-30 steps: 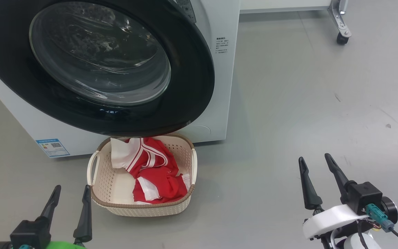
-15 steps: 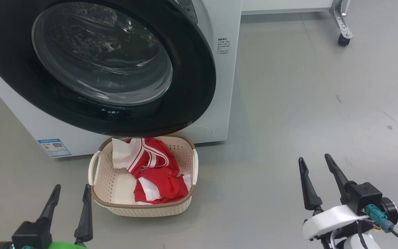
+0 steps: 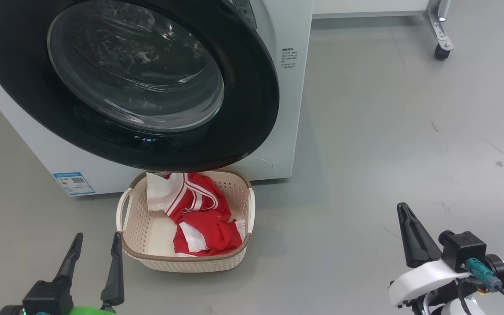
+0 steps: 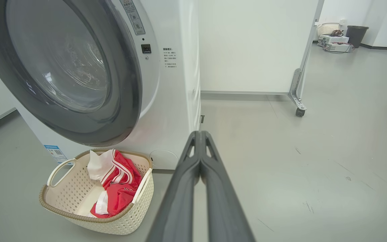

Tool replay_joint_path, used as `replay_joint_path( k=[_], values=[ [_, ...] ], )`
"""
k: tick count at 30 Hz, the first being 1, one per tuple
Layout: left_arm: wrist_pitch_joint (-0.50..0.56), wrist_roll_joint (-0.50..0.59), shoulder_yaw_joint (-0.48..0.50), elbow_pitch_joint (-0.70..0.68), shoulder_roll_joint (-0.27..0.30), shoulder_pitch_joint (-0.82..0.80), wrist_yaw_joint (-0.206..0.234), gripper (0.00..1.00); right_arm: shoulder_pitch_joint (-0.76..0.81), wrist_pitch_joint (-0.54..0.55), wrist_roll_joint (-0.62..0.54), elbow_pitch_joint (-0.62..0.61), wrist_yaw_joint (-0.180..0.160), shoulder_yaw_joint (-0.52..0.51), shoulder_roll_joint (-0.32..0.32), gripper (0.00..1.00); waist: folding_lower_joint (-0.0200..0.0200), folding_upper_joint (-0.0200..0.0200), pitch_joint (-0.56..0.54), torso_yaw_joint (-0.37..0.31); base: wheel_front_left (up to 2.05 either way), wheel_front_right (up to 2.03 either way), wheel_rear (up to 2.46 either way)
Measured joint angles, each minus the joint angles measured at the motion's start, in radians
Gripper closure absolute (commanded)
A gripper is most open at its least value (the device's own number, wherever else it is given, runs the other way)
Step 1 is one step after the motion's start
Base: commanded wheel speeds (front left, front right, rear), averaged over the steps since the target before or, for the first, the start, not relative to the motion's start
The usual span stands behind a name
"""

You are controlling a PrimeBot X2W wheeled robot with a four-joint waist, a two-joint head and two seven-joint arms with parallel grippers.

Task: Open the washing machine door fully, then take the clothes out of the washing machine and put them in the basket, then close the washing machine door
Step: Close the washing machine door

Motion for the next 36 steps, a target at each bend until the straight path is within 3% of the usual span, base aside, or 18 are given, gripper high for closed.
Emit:
replay_joint_path(
  k=[12,22,28,36],
  values=[
    [0.0,0.017,-0.039,-0.012,-0.014,-0.025,0.0,0.0,-0.098,0.023,-0.002,0.01,0.022,-0.008,-0.047,1.0,0.0,0.0,0.033,0.051,0.0,0.0,0.0],
    [-0.009,0.041,-0.087,-0.019,-0.044,-0.085,-0.002,0.0,-0.298,0.065,-0.036,0.014,0.084,0.049,-0.06,1.0,0.0,0.0,0.093,0.123,0.0,0.0,0.0],
    [-0.019,0.042,-0.1,-0.009,-0.062,-0.121,-0.01,0.0,-0.424,0.091,-0.036,0.081,0.115,0.086,-0.018,1.0,0.0,0.0,0.132,0.187,0.0,0.0,0.0],
    [-0.019,0.05,-0.105,-0.014,-0.064,-0.158,-0.011,0.0,-0.544,0.122,-0.035,0.166,0.124,0.105,0.02,1.0,0.0,0.0,0.179,0.243,0.0,0.0,0.0]
  ],
)
